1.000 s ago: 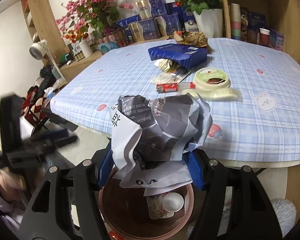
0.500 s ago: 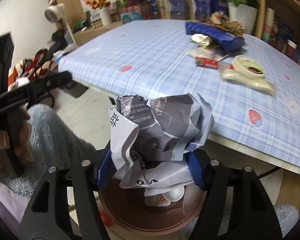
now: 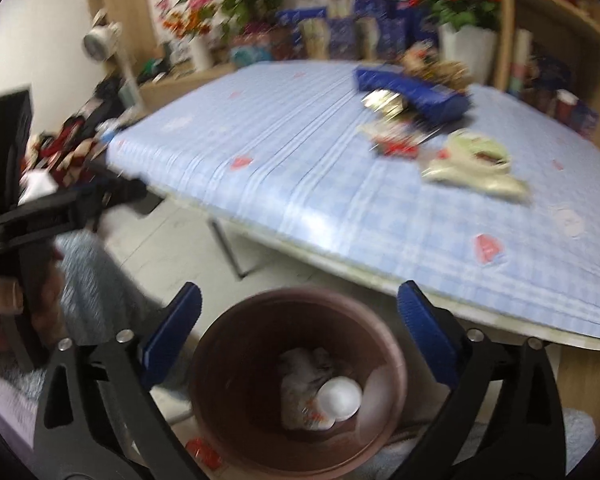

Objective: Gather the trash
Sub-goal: 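Move the right tool back over the table toward the blue box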

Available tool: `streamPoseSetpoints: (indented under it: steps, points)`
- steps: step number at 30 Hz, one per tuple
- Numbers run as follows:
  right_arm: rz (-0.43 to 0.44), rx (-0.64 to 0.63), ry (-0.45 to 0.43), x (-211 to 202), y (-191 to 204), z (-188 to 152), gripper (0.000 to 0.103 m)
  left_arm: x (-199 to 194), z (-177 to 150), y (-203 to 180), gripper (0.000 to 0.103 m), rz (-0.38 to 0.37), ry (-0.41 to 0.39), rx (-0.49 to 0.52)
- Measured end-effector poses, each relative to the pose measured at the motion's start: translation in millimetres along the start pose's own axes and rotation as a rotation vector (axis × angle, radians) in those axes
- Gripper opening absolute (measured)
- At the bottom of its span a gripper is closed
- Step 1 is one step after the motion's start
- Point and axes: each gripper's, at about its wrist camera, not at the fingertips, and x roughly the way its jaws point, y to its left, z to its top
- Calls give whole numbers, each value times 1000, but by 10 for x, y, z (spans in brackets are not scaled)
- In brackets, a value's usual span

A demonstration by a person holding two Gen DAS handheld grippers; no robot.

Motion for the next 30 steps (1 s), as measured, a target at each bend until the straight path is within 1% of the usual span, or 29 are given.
streamPoseSetpoints:
  steps: [4,8,17,26,30]
  points:
    - [-94,20,-89,-130,-110,36,97,10,-7,-37,97,2,3,16]
    - [-142,11,-122,-161,-186,47,97,20,-15,-63,97,4,7,27]
    - [-160,9,-146,-175,-281,34,97,66,-22,-86,97,9,23,40]
    - [-153,75,-154,-161,-462,30,97,135,-13,-95,97,17,47,40]
    - [-158,98,-157,-147,-582,88,97,143,38,-73,97,24,50,30]
